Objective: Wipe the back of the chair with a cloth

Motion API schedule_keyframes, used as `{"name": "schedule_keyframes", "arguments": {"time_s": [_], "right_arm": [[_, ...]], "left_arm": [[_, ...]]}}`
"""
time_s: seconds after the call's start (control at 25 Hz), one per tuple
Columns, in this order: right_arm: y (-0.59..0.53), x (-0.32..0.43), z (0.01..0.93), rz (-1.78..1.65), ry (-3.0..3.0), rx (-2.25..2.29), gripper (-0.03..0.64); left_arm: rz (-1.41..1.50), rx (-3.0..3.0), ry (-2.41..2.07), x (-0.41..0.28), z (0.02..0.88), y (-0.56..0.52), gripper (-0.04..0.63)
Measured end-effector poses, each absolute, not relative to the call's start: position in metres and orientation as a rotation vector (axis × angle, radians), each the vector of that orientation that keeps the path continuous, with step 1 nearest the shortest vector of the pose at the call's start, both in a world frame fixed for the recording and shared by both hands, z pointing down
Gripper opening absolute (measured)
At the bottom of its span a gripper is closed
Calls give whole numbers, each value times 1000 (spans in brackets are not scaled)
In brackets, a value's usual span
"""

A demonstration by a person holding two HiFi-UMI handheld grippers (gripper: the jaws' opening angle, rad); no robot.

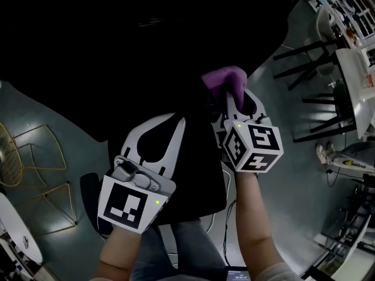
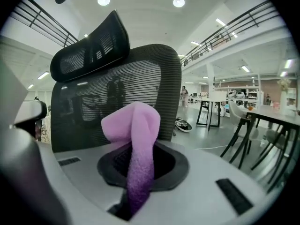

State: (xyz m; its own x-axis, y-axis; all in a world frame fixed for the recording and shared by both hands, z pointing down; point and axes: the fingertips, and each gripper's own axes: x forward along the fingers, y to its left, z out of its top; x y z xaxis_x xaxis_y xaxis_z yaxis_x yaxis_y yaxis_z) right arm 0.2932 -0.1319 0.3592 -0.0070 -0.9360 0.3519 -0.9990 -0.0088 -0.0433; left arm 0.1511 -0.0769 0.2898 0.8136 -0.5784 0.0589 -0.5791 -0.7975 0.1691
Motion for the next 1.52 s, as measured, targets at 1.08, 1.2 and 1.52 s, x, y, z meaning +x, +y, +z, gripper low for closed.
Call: {"name": "schedule_keyframes", "arguments": {"time_s": [1.08,1.2,1.52], "right_arm": [[-111,316,397,449,-1981,2052,52],[-111,316,396,437,-1966,2055,52],[-115,296,397,395,-1955,2041,52]], "left_arm": [[57,2809,-868,174,314,-72,12],[46,2800,-896,169,314,-74,12],[45,2791,-951,145,318,-76,12]]}}
